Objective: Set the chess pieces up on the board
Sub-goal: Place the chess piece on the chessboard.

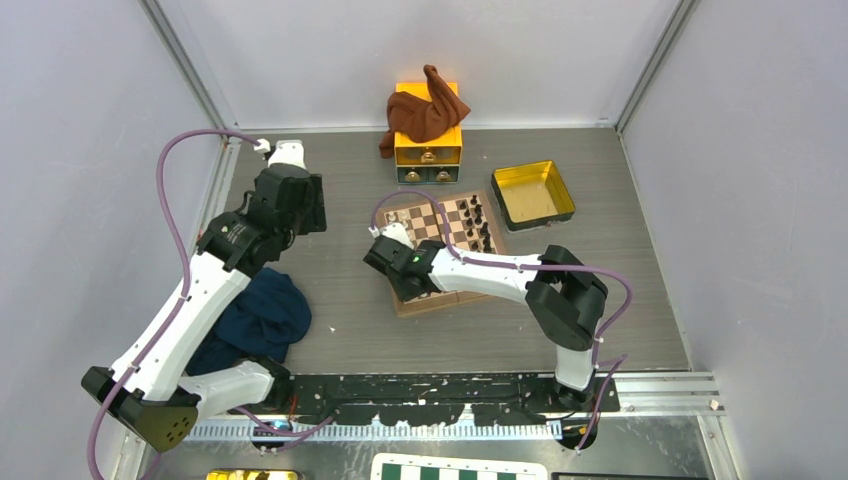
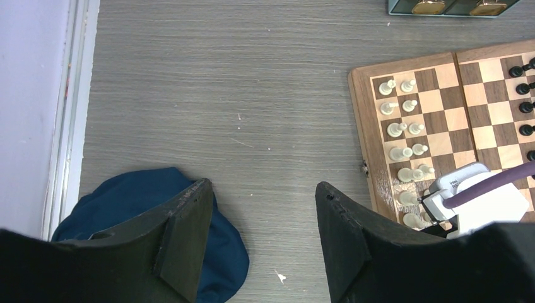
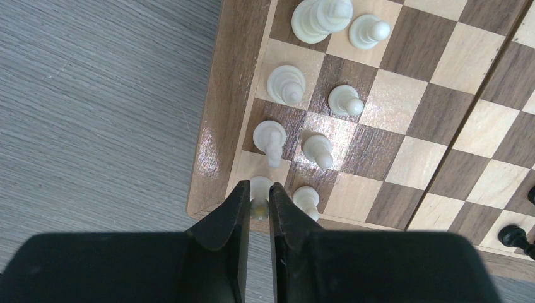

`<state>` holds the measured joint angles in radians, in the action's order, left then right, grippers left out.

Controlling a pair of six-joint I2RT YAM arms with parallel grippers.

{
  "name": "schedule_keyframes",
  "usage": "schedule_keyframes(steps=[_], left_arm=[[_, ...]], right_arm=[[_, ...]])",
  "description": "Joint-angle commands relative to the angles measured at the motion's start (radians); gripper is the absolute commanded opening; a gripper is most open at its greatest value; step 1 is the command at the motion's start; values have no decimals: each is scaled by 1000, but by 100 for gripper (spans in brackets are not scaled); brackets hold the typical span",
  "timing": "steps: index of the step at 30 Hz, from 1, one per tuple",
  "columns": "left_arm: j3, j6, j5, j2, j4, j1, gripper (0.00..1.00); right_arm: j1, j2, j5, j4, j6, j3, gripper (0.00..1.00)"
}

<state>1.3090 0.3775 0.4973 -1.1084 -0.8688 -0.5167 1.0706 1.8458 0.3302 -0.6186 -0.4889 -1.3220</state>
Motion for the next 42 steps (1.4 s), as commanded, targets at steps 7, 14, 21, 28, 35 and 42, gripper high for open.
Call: schedule_keyframes(steps=[7, 14, 21, 28, 35, 42], left_arm=[[5, -2, 17, 22, 14, 3, 62], [9, 0, 9, 18, 18, 3, 62], [8, 1, 7, 18, 19, 3, 62], [7, 3, 6, 18, 24, 3, 62], [9, 2, 9, 18, 26, 3, 62], [10, 6, 12, 16, 33, 3, 62]], right_arm=[[6, -13, 3, 26, 1, 10, 16], [6, -22, 10, 19, 4, 5, 26], [5, -35, 15, 11, 8, 3, 30], [5, -47, 23, 1, 17, -9, 31], [5, -81, 27, -35, 21, -38, 32], [5, -128, 36, -73, 33, -72, 32]])
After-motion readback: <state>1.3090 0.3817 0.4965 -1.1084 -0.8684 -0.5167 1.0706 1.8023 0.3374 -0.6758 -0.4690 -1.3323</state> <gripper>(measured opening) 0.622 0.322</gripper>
